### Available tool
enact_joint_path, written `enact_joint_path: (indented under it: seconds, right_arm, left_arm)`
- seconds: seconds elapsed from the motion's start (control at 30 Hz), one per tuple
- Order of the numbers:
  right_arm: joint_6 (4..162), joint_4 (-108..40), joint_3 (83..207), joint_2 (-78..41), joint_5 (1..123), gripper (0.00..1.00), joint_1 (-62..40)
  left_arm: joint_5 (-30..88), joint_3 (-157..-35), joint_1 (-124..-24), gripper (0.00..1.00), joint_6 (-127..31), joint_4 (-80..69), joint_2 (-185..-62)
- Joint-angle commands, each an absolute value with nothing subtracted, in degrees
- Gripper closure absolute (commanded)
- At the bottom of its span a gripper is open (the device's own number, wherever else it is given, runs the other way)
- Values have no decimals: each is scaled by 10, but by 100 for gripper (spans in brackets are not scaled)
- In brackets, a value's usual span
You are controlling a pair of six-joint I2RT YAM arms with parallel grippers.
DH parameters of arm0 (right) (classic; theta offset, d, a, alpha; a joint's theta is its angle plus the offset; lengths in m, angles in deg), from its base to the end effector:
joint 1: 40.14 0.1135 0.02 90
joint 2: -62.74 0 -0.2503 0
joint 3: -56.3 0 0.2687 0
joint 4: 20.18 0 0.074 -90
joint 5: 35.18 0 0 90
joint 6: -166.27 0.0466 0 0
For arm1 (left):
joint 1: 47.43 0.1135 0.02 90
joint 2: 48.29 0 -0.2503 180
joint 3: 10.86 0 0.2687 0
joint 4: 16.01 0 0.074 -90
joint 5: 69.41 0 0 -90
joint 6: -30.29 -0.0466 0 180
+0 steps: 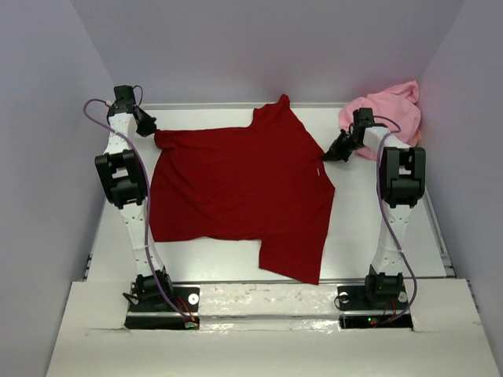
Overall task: Fold and stack the t-shirts
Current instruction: Flatten out the tshirt
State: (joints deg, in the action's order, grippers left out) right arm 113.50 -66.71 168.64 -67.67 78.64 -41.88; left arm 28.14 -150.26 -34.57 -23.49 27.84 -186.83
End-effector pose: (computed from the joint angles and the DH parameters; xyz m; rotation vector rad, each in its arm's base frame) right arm 0.4881 0.0040 0.1154 0.7947 2.6383 0.7419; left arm 0.5514 0.1196 0.2013 -0.9105 2.1559 -0.3571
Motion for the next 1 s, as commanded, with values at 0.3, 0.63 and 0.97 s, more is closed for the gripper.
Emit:
enact_joint_path:
  seconds: [0.3, 0.63, 0.97]
  right_arm:
    - [1100, -747, 1796, -752, 738, 100, -435]
    - [1100, -742, 1740, -727, 735, 100, -435]
    - [1097, -738, 1719, -706, 741, 100, -435]
  left_arm:
    - [288, -1488, -341, 96, -241, 271, -1848]
    - [314, -1539, -338, 57, -246, 224, -1876]
    - [385, -1518, -333, 55, -219, 169, -1879]
